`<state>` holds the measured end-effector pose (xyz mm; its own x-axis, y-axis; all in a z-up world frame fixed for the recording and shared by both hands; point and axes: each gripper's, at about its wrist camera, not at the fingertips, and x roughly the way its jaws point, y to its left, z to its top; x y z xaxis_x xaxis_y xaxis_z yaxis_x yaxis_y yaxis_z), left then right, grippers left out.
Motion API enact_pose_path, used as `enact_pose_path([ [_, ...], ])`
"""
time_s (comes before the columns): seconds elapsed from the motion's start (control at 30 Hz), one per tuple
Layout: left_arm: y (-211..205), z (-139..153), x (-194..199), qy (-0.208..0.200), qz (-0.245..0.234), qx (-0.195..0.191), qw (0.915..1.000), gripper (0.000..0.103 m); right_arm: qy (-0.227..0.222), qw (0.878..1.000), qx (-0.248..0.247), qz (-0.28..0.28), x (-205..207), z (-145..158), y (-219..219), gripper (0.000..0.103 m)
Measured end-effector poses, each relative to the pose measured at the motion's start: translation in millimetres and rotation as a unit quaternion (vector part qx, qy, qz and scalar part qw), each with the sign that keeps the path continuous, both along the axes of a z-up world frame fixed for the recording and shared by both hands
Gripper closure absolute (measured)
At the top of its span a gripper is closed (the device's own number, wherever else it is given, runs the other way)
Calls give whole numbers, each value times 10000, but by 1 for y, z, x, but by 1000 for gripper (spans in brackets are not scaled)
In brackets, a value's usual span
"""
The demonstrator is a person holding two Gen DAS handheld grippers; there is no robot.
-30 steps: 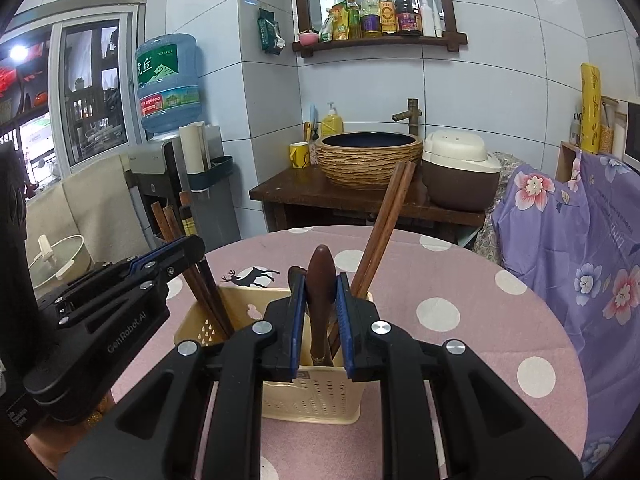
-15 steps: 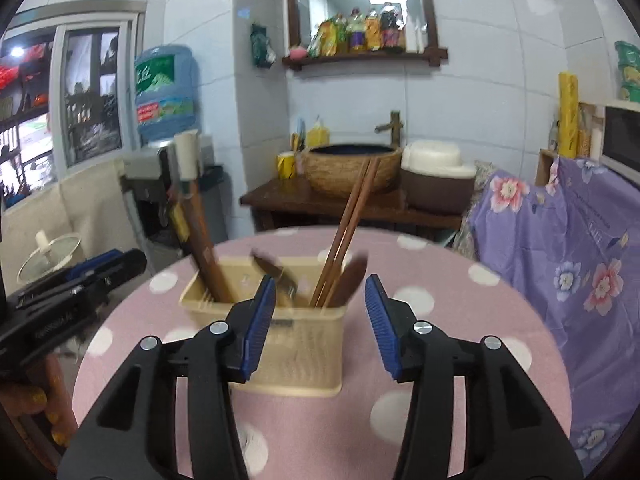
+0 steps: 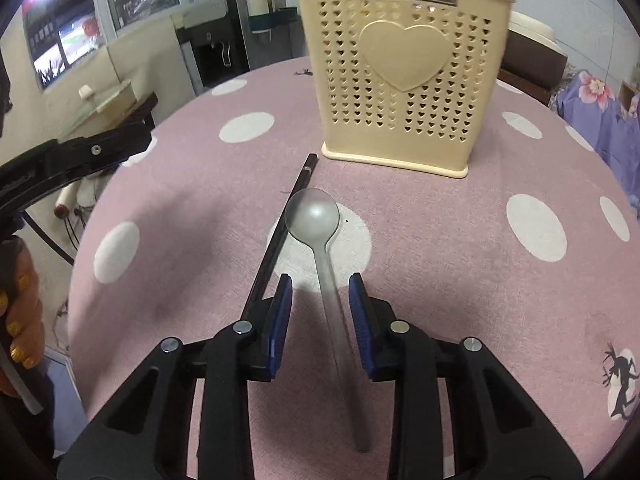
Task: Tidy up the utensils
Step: 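Close the right tool on the white plastic spoon while the left tool grips the last black chopstick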
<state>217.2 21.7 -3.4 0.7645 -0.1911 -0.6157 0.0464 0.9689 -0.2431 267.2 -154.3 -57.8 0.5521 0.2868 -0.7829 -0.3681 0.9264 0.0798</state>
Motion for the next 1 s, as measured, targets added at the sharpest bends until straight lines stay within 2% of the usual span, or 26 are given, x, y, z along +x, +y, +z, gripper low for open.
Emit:
enact_pose_path([
  [0.1, -4, -4, -3, 50, -89, 18, 9999, 57, 2, 9999, -109, -67, 1, -7, 2, 85],
  [0.17, -10, -6, -4, 91, -178, 35, 9998, 57, -3, 9999, -57, -161, 1, -8, -2, 92],
  [0.23, -16, -9, -3, 145, -276, 83, 9995, 57, 25, 9995, 13, -306, 1, -5, -8, 94],
  [0.4, -35, -23, 0, 397, -565, 139, 9975, 57, 73, 9955, 229, -919, -10, -6, -41, 94],
  [0.5, -47, -31, 3, 537, -733, 137, 9958, 57, 13, 9928, 126, -1192, -22, -5, -60, 94],
  [0.73, -61, -40, 5, 688, -874, 187, 9936, 57, -25, 9922, 297, -1210, -24, -7, -69, 93],
  [0.8, -59, -40, 5, 698, -845, 195, 9938, 57, -45, 9923, 313, -1199, -21, -5, -69, 88],
  [0.87, -57, -40, 5, 703, -799, 202, 9941, 57, -91, 9927, 267, -1169, -15, -1, -65, 67],
  [0.9, -55, -40, 6, 707, -779, 194, 9943, 57, -119, 9932, 248, -1135, -12, 1, -63, 63],
  [0.93, -54, -39, 6, 706, -763, 186, 9944, 57, -138, 9936, 176, -1106, -8, 2, -60, 60],
  [1.0, -52, -39, 6, 709, -740, 198, 9945, 57, -166, 9938, 47, -1102, 0, 4, -56, 59],
])
